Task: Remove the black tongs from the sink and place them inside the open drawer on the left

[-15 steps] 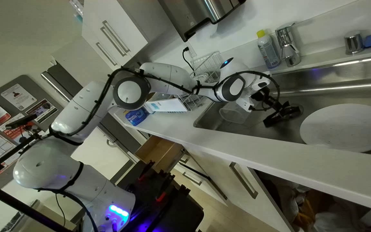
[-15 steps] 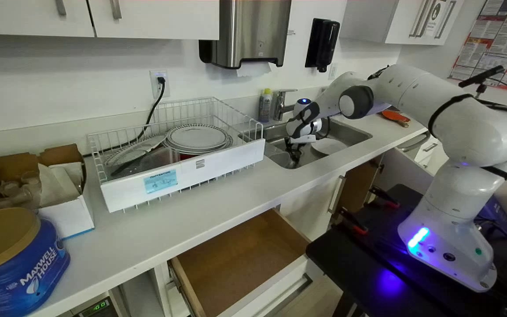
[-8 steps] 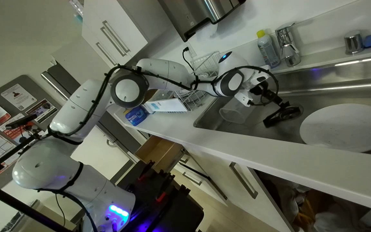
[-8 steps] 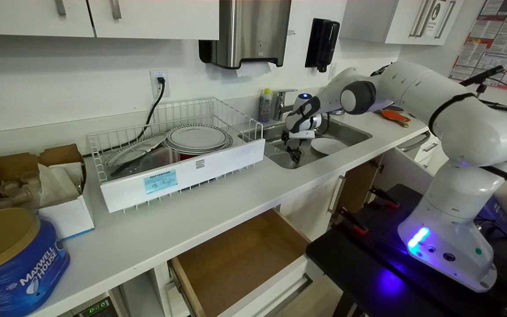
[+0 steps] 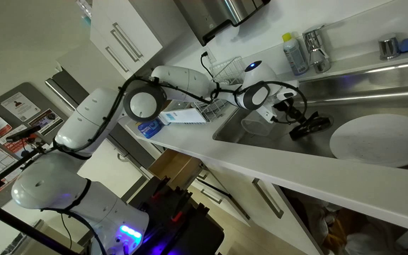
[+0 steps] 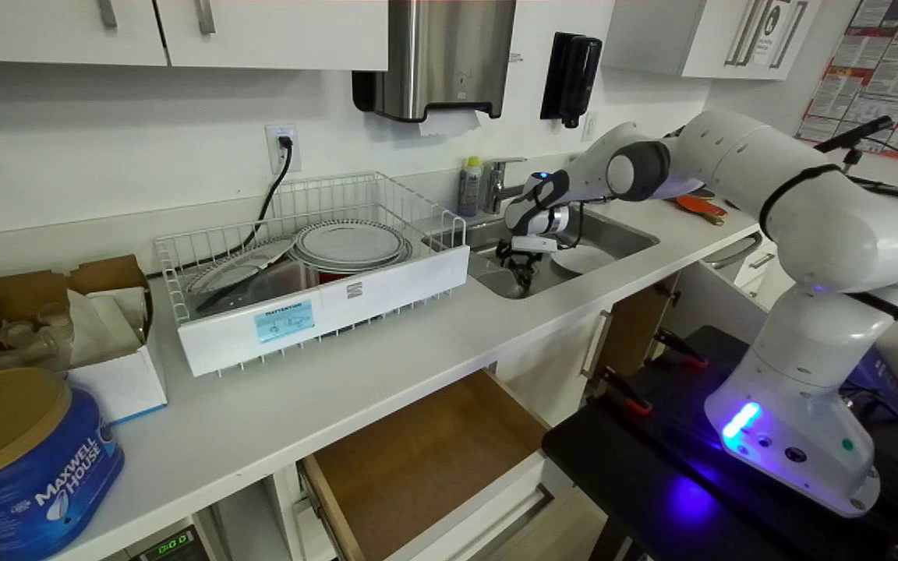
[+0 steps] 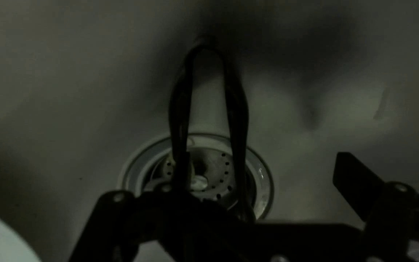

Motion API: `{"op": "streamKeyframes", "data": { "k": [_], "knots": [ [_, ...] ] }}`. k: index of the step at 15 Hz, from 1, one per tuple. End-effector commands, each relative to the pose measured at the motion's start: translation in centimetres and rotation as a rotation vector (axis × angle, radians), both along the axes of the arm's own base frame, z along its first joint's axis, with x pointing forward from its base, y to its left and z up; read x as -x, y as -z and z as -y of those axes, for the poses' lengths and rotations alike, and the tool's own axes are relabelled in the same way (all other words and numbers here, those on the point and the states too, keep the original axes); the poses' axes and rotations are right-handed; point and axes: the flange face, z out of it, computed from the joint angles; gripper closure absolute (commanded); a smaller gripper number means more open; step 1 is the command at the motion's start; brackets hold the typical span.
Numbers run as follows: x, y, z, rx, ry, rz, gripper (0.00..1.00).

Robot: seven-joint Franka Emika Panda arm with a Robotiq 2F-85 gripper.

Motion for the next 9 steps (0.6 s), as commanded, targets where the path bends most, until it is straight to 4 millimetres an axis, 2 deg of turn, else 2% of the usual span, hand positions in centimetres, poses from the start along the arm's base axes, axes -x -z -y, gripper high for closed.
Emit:
{"op": "streamKeyframes", "data": {
  "k": [1,3,9],
  "knots": [
    [-0.04,0.33,0.49,-0.037,0.001,-0.024,0.26],
    [0.03,0.51,0.5,-0.035,0.003,-0.029,0.3],
    [-0.34,0.02,0.55,-0.037,0.004,-0.033,0.76]
  ]
}}
